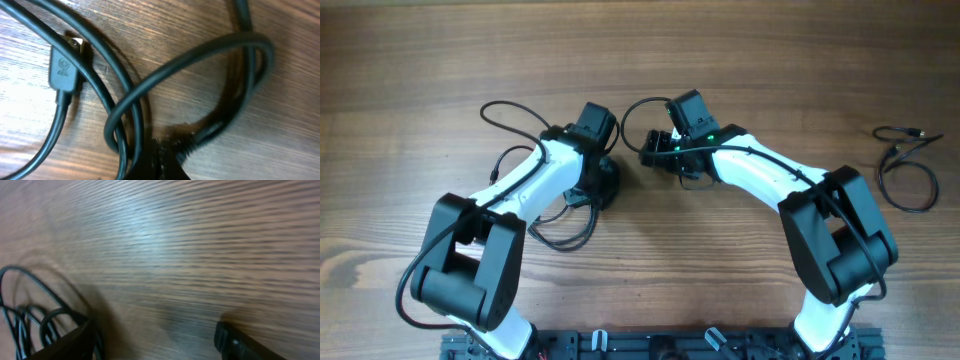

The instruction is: Untangle cables

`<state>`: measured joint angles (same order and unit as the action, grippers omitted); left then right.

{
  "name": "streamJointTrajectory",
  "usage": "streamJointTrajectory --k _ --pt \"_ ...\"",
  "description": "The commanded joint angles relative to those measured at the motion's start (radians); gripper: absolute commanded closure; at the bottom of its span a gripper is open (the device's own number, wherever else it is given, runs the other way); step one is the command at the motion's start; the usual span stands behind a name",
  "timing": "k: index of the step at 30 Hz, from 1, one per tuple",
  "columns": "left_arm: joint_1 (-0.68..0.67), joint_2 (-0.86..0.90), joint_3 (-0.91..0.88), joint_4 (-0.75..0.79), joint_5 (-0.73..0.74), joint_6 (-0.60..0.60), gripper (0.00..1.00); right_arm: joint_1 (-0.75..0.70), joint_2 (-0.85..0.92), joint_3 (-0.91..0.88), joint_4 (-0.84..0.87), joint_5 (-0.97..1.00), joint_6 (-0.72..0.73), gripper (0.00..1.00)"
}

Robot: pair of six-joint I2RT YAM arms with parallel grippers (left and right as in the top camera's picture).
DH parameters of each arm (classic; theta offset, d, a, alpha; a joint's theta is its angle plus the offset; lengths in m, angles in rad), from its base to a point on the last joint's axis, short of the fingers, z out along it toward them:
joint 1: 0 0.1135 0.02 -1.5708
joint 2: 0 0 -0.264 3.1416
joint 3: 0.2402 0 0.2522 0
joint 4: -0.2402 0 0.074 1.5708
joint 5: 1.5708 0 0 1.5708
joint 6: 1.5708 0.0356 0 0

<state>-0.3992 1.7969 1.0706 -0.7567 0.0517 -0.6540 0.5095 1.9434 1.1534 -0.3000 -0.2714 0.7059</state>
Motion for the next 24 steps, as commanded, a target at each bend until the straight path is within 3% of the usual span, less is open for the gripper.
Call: streamJointTrajectory --k 1,5,9,15,24 --pt "-0.003 -0.002 -0.06 0.059 0.011 -0.016 0.96 0.004 0.03 -0.017 0.012 -0.068 -0.104 0.25" --pt "-0.002 0.006 -0.067 0.093 0.0 -0.004 0.96 0.008 0.03 -0.017 0.02 -0.043 -0.104 0.25" --pt "0.005 -0.09 0.055 -0.016 0.034 0.021 0.96 0.008 0.03 -0.017 0.016 -0.015 -0.111 0.25" --pt "-0.014 -0.1 0.029 -0.148 0.038 0.022 0.96 0.01 0.03 -0.017 0.019 -0.03 -0.187 0.27" --pt "-0.014 -0.095 -0.125 -0.006 0.059 0.017 0.96 0.009 0.03 -0.017 0.027 -0.029 -0.208 0.29"
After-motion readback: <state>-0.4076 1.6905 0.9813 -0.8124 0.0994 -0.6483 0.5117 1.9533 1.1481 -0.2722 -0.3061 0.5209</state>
